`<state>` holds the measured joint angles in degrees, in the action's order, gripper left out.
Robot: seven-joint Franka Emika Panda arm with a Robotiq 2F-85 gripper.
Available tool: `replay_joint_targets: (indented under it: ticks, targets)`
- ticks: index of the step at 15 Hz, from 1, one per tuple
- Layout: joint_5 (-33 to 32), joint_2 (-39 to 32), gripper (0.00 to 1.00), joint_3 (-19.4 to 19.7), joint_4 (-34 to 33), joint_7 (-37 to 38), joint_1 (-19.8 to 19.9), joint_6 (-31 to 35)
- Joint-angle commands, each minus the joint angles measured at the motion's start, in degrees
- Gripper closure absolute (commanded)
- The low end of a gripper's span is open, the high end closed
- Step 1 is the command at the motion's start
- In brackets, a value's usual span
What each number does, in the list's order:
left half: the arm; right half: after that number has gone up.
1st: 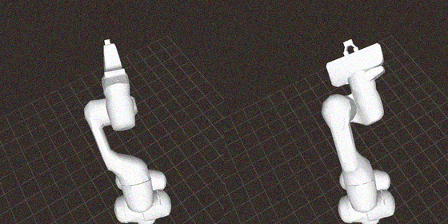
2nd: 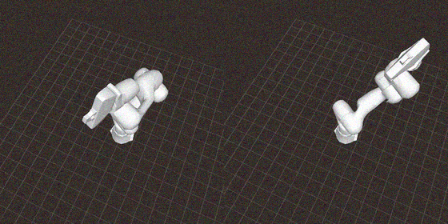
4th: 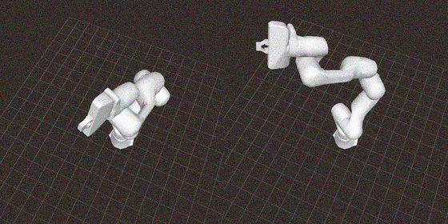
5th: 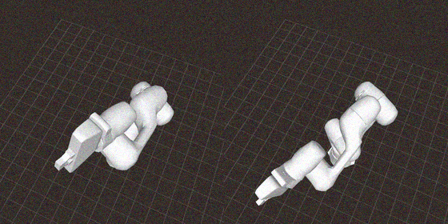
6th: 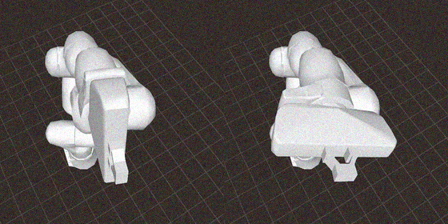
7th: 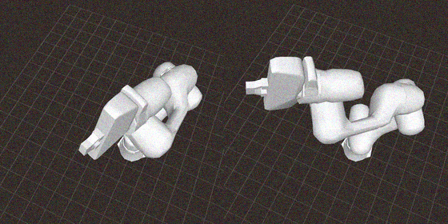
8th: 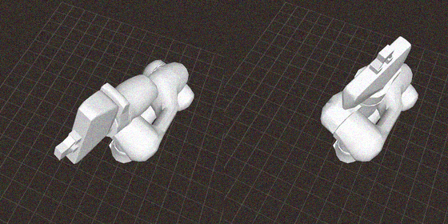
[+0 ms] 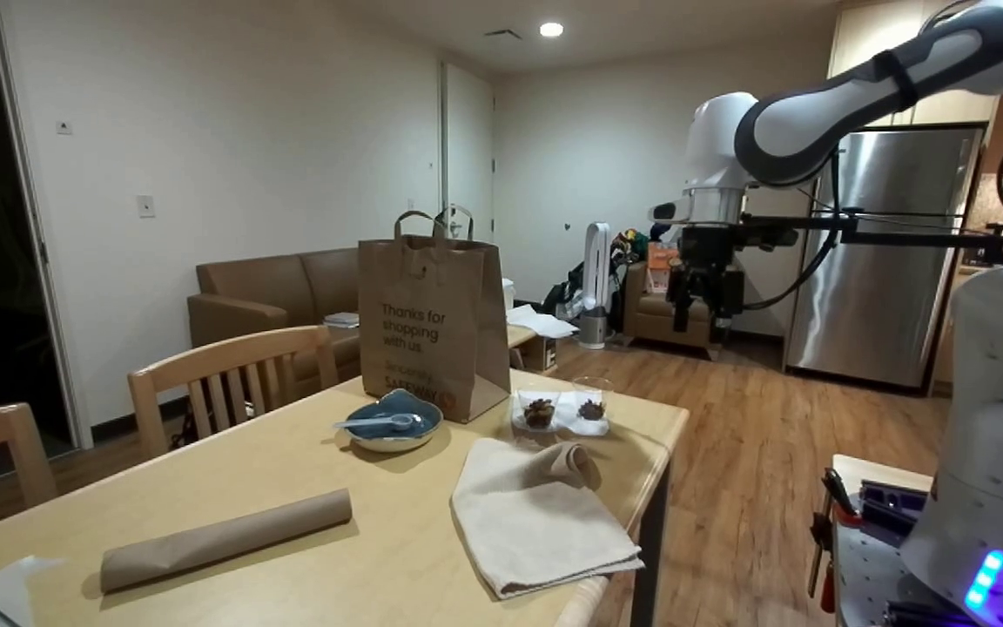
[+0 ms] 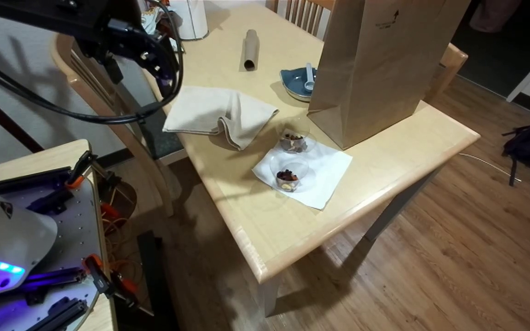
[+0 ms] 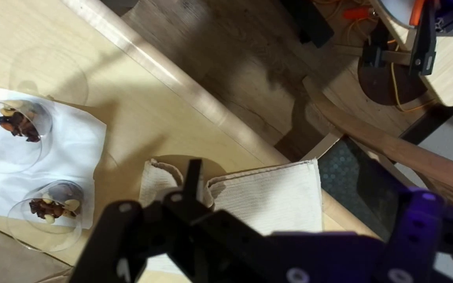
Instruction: Place the paper towel core and place it in the paper bag
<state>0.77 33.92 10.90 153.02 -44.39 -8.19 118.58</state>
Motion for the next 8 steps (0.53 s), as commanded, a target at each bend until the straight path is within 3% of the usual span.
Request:
replay_joint_targets:
  ticks: [1,3,8]
  targets:
    - [-2.5,2.5,0.00,-1.5,1.8,-5.4,0.1,3.4]
    - [-3.0,0.3,0.00,-3.2,1.8,-6.3,-1.4,8.4]
    - [-0.8,-12.7,0.00,-7.3,-1.8,-7.3,-8.6,32.1]
